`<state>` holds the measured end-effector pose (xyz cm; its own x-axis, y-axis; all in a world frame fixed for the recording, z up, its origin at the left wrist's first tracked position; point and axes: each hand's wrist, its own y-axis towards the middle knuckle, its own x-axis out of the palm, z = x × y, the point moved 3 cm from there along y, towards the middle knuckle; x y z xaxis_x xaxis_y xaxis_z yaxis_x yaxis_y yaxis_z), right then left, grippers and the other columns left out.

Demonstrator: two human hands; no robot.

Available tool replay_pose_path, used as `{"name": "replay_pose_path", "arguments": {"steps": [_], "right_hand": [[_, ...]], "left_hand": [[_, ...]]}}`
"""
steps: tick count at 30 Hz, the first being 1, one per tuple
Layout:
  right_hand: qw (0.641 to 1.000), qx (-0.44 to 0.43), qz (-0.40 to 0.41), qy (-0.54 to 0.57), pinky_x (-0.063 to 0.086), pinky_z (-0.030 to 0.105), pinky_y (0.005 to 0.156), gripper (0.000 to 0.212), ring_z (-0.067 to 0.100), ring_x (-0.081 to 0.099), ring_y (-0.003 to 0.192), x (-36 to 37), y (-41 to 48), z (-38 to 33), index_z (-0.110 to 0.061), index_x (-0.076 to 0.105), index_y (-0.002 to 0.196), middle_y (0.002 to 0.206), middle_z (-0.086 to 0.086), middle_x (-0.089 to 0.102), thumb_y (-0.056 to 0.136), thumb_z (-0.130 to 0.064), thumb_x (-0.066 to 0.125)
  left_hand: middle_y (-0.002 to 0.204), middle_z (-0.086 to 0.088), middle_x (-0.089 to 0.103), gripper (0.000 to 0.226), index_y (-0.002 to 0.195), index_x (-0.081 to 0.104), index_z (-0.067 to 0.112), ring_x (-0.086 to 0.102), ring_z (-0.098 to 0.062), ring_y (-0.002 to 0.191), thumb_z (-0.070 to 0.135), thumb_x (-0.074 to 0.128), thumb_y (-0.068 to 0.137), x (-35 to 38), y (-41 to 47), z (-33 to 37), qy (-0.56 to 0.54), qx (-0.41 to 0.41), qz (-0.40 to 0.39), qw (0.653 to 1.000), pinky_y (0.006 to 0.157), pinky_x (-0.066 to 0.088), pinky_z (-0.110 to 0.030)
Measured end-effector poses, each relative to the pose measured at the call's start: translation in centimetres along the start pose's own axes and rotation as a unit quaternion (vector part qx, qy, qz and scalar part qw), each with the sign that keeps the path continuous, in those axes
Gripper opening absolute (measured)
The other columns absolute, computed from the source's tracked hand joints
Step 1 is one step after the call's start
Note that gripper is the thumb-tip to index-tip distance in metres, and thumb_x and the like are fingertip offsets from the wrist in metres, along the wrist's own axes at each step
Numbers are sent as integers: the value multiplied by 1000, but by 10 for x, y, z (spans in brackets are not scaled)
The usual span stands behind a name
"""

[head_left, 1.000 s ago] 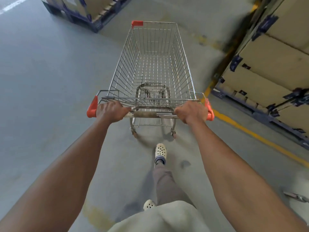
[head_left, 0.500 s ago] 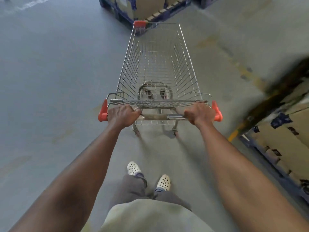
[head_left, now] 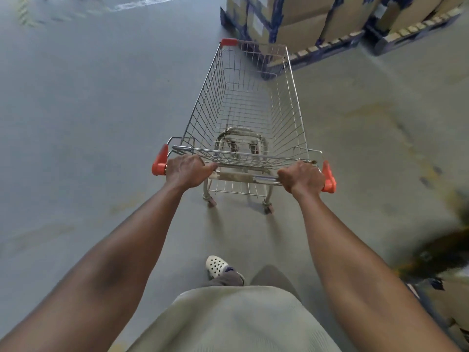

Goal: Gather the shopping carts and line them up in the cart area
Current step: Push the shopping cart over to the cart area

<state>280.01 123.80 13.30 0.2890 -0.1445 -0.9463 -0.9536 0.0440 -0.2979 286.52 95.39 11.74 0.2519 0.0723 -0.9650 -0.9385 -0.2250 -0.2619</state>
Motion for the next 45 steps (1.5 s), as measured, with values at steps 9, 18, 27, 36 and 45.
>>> {"name": "replay_pose_path", "arguments": {"steps": [9,18,27,36,45], "right_hand": [[996,-86,3,-7,28,26,52,25,18,47,51,-3,71,-143,-12,56,60,55,3,52,79,-27,50],[985,-168,4,-41,32,26,54,24,17,44,54,0,161,-322,-12,54,64,62,5,53,79,-31,50],[960,-272,-15,-63,33,29,57,32,16,43,55,-1,231,-513,-15,51,61,61,3,51,87,-34,49],[937,-339,-48,-67,34,33,62,34,22,51,63,21,272,-706,-15,54,69,63,2,45,89,-40,40],[950,-304,-50,-44,35,36,65,42,23,53,67,26,329,-862,-14,55,71,75,6,55,94,-43,35]], "left_hand": [[74,-4,55,82,71,65,17,55,-29,76,78,10,69,-20,60,-113,-30,-94,-8,995,70,38,-36],[74,-4,56,60,76,65,15,55,-27,73,64,33,90,-37,138,-248,-78,-189,11,979,67,36,-35],[68,-3,60,68,61,59,15,57,-26,65,72,21,66,-53,212,-389,-133,-281,27,950,63,41,-33],[57,-5,56,47,60,62,11,57,-30,60,50,41,76,-81,292,-556,-107,-349,59,929,56,35,-29],[57,-4,56,37,58,61,12,58,-29,59,43,48,74,-110,419,-710,-112,-309,63,942,55,35,-27]]}}
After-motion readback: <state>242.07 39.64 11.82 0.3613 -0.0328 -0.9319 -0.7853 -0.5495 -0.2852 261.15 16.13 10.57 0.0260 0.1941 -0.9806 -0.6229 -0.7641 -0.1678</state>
